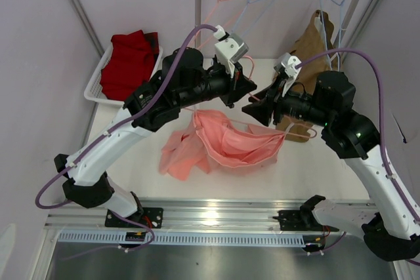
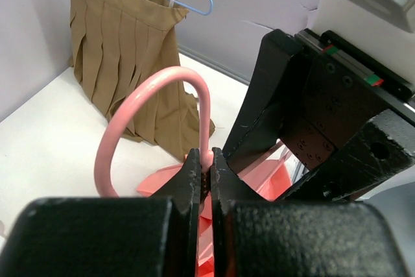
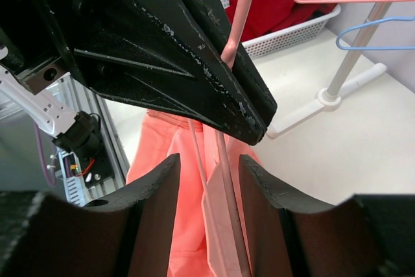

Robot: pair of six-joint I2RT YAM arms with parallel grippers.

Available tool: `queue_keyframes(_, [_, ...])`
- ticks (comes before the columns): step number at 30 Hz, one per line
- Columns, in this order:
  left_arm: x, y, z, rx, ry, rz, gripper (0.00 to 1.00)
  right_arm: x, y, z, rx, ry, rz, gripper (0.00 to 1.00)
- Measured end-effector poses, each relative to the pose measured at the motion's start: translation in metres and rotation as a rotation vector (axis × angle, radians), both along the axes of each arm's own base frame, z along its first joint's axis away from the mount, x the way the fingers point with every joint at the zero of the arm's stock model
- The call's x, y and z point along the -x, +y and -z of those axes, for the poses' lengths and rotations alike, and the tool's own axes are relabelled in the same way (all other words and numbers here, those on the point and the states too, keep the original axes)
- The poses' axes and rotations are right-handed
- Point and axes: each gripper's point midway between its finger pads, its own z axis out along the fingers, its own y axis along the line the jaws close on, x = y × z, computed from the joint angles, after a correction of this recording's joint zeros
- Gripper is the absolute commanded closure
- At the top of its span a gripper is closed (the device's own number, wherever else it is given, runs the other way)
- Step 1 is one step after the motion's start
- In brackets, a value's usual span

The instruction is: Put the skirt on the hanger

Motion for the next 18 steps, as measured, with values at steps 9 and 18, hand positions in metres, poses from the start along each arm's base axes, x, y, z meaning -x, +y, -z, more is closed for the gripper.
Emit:
queue_keyframes(9, [0.0035,-0.0021,-0.0001,0.003,0.003,0.024,1.0,0.0024,0.0046,0.003,-0.006,0.03,-0.036,0.76])
queue_keyframes(18, [0.0041,-0.0077,0.0048,0.016,0.009,0.049,1.0,-0.001,0.0011,0.0079,-0.009,0.079,-0.01,1.0])
